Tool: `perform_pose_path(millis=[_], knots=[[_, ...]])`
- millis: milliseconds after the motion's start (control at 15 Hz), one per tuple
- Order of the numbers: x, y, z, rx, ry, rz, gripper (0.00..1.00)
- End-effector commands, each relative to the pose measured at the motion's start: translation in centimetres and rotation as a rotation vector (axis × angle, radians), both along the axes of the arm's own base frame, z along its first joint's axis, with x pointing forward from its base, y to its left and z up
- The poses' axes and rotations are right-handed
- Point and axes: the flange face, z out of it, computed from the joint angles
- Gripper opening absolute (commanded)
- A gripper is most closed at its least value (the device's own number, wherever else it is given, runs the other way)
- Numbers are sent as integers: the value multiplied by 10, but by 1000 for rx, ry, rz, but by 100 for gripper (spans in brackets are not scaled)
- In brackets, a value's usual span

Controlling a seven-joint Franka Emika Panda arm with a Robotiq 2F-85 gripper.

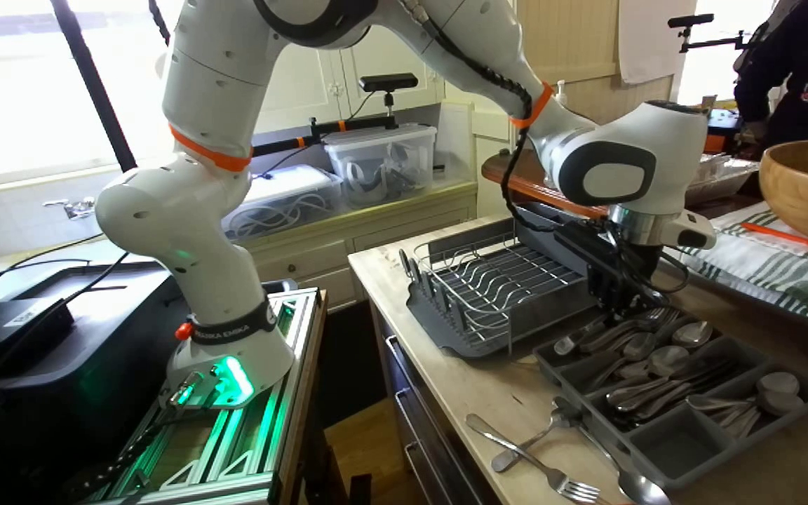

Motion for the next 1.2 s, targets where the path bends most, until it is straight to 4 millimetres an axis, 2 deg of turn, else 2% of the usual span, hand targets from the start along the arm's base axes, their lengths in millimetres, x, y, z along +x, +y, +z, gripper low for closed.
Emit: perform_pose_path(millis=[0, 67, 200, 667, 1133], knots=[[6, 2, -8, -1, -16, 11, 13], [6, 3, -8, -2, -16, 11, 33], [5, 3, -8, -4, -23, 8, 45], [6, 3, 4, -6, -63, 2, 98], [1, 4, 19, -18, -64, -57, 100]])
